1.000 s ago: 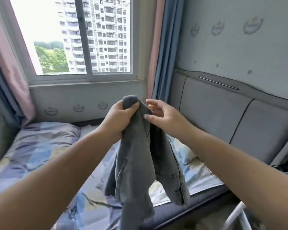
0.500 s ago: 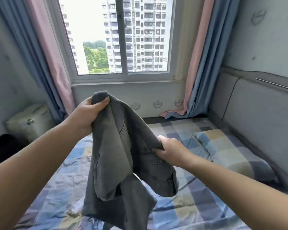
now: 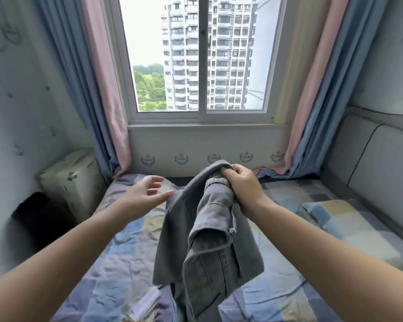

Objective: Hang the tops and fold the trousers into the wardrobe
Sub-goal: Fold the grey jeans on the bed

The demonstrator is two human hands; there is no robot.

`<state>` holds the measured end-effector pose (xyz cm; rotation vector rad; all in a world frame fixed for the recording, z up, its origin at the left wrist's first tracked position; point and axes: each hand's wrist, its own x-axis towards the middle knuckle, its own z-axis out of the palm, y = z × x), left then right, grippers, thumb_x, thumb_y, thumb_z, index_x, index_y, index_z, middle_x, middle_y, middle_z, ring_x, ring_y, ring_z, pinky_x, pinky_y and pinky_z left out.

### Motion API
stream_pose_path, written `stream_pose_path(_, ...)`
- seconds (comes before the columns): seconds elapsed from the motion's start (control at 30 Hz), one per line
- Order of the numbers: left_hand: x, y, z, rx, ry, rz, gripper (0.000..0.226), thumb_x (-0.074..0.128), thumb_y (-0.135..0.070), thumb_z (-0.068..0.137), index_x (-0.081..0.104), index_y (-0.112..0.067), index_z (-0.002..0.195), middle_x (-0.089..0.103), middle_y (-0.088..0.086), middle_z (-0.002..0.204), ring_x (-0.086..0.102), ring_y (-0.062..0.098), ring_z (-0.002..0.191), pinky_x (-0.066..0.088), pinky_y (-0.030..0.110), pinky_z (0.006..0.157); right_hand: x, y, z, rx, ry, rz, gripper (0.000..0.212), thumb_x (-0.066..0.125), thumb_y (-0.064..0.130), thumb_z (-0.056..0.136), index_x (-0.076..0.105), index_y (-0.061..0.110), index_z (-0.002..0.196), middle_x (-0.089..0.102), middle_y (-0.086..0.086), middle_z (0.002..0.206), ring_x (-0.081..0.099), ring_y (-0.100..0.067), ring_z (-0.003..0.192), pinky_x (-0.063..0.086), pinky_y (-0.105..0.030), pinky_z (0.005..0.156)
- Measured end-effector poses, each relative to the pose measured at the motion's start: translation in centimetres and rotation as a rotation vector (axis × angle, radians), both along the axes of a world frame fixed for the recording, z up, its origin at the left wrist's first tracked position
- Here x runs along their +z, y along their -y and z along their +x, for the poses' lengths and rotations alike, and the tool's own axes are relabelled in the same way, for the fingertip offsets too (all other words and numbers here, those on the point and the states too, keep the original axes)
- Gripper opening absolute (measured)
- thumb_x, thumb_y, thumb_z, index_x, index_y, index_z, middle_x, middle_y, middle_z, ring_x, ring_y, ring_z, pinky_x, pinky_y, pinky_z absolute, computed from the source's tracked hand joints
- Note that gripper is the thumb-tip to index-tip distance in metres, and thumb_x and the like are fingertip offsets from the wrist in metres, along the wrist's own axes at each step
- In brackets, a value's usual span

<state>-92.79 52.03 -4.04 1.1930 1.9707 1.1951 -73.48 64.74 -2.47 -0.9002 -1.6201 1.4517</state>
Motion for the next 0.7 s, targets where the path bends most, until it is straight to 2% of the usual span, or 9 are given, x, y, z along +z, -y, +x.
stream_pose_path(0.1,0.4,2.5,0.4,-0.389,0.293,0.068,0.085,0.084,-0.057,0.055,0.051,-0.029,0.128,0.063,-0.005,0.127,0.059,0.009,0.117,0.050,0.024,0.090,1.5,0.6,-2.6,-0.024,-0.103,-0.123,0.017,0.053,0.014,0.089,0.056,0.010,0.073,0.056,-0.009,0.072,0.053,-0.021,0.070,0.045,-0.037,0.067)
stream_pose_path(0.17,0.4,3.6,0.5,-0.561,0.308,0.146,0.092,0.084,-0.048,0.061,0.040,-0.030,0.139,0.053,-0.012,0.138,0.050,0.006,0.128,0.045,0.022,0.098,2.1,0.8,-4.1,-0.029,-0.163,-0.205,0.016,0.049,0.009,0.091,0.057,0.005,0.078,0.056,-0.011,0.071,0.054,-0.023,0.066,0.046,-0.034,0.065)
stream_pose_path(0.2,0.0,3.7,0.5,-0.591,0.237,0.176,0.096,0.084,-0.044,0.064,0.032,-0.030,0.144,0.046,-0.020,0.142,0.043,0.001,0.132,0.039,0.018,0.102,2.4,0.9,-4.6,-0.035,-0.190,-0.237,0.015,0.048,0.009,0.091,0.058,0.003,0.081,0.057,-0.013,0.073,0.056,-0.025,0.067,0.048,-0.035,0.066)
stream_pose_path(0.3,0.2,3.1,1.5,-0.451,-0.048,0.324,0.094,0.082,-0.025,0.071,0.026,-0.034,0.146,0.041,-0.039,0.136,0.036,-0.012,0.130,0.030,0.006,0.102,3.4,1.4,-5.6,-0.031,-0.244,-0.276,0.019,0.050,0.011,0.092,0.061,0.003,0.077,0.059,-0.012,0.072,0.060,-0.024,0.064,0.050,-0.032,0.065)
stream_pose_path(0.37,0.5,2.2,2.2,-0.227,-0.028,0.489,0.071,0.076,-0.007,0.078,0.044,-0.029,0.137,0.057,-0.034,0.121,0.050,-0.010,0.119,0.038,0.007,0.096,3.7,2.0,-5.9,0.012,-0.265,-0.282,0.020,0.051,0.016,0.094,0.061,0.007,0.079,0.061,-0.007,0.067,0.061,-0.014,0.052,0.050,-0.022,0.052)
stream_pose_path(0.43,1.0,1.3,3.0,-0.030,0.143,0.565,0.037,0.071,-0.003,0.081,0.064,-0.025,0.110,0.072,-0.017,0.100,0.065,0.003,0.099,0.050,0.016,0.086,3.9,2.6,-6.0,0.097,-0.238,-0.232,0.017,0.054,0.024,0.095,0.062,0.010,0.096,0.068,-0.006,0.082,0.067,-0.010,0.065,0.054,-0.021,0.057)
stream_pose_path(0.5,1.9,0.4,3.6,0.081,0.280,0.546,0.019,0.069,-0.004,0.083,0.066,-0.021,0.091,0.074,-0.006,0.082,0.068,0.009,0.080,0.056,0.021,0.073,4.0,3.0,-5.5,0.178,-0.125,-0.026,0.035,0.058,0.029,0.093,0.053,0.013,0.124,0.066,-0.003,0.111,0.066,-0.009,0.095,0.054,-0.021,0.079)
stream_pose_path(0.6,3.1,-0.9,4.0,0.149,0.420,0.495,0.015,0.068,-0.001,0.083,0.066,-0.015,0.088,0.073,0.003,0.075,0.068,0.013,0.065,0.055,0.023,0.059,3.8,5.2,-2.8,0.291,0.088,0.510,0.045,0.064,0.030,0.089,0.047,0.030,0.131,0.054,0.018,0.123,0.050,0.011,0.112,0.041,-0.009,0.094)
stream_pose_path(0.7,4.0,-2.0,3.8,0.266,0.546,0.453,0.015,0.067,-0.001,0.083,0.064,-0.005,0.098,0.069,0.018,0.085,0.067,0.027,0.070,0.058,0.037,0.069,0.6,6.4,0.4,0.390,0.388,0.939,0.085,0.065,0.058,0.078,0.020,0.040,0.147,0.013,0.013,0.156,0.015,-0.002,0.142,0.017,-0.017,0.113)
